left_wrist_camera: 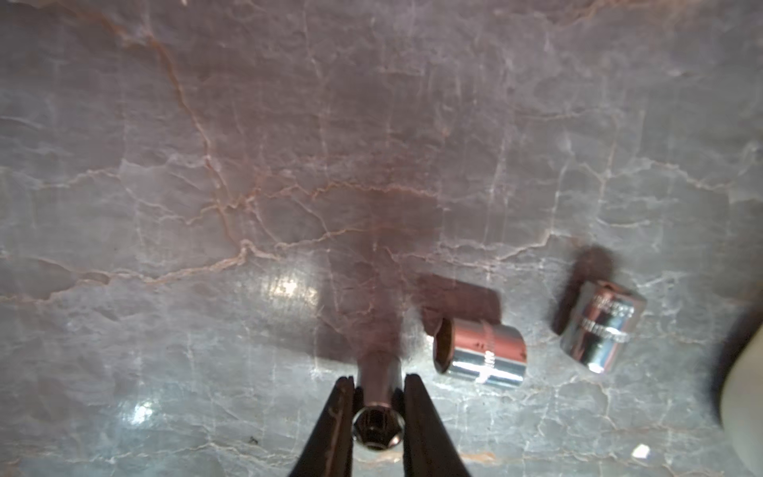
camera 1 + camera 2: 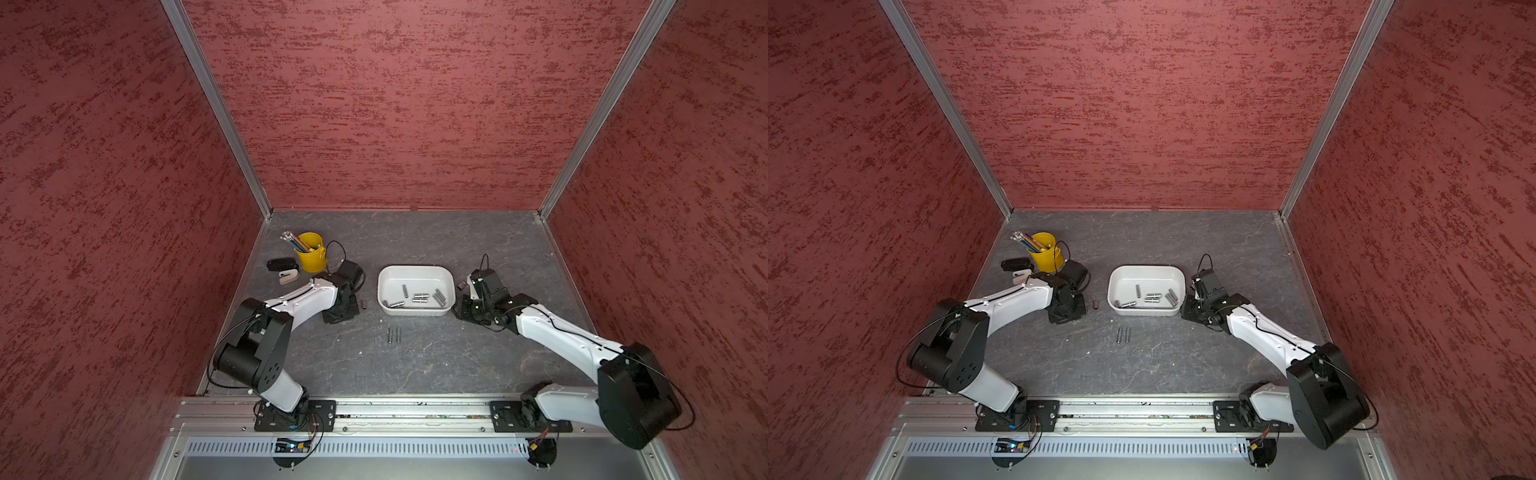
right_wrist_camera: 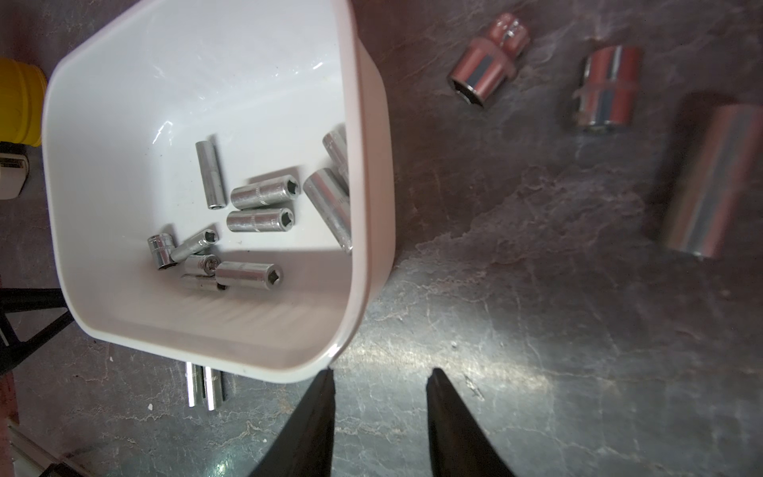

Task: Take out the socket from the storage box
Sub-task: Place the socket head at the center of the board.

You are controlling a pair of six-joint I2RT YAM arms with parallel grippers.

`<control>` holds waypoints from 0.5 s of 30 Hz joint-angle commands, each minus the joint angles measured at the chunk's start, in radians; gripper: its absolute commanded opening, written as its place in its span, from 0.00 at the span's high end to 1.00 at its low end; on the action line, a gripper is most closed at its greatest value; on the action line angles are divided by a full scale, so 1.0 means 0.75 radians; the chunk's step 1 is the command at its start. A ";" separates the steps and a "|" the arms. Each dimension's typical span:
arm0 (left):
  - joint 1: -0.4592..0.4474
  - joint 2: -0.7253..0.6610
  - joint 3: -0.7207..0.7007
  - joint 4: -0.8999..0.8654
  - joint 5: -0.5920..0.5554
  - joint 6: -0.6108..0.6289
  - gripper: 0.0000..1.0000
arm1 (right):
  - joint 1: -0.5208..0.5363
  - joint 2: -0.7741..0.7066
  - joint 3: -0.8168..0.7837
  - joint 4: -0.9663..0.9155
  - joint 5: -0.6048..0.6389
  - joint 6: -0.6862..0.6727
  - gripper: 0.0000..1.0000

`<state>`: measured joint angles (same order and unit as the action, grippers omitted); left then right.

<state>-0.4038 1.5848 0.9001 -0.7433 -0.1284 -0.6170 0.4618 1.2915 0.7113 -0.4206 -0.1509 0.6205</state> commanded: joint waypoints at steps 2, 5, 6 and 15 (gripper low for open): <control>0.008 -0.014 0.025 -0.016 0.020 0.007 0.62 | -0.013 -0.020 -0.005 0.011 0.005 0.001 0.60; 0.007 -0.077 0.028 -0.058 0.029 0.018 0.53 | -0.013 -0.034 0.005 0.006 -0.001 -0.024 0.59; 0.008 -0.095 0.034 -0.079 0.034 0.024 0.51 | -0.012 -0.039 0.015 -0.003 -0.005 -0.046 0.59; 0.019 -0.426 0.059 -0.241 0.057 0.105 0.51 | 0.020 0.061 0.413 -0.299 -0.091 -0.203 0.58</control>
<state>-0.4000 1.3258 0.9230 -0.8757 -0.1017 -0.5793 0.4656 1.3041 0.9234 -0.5690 -0.1879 0.5156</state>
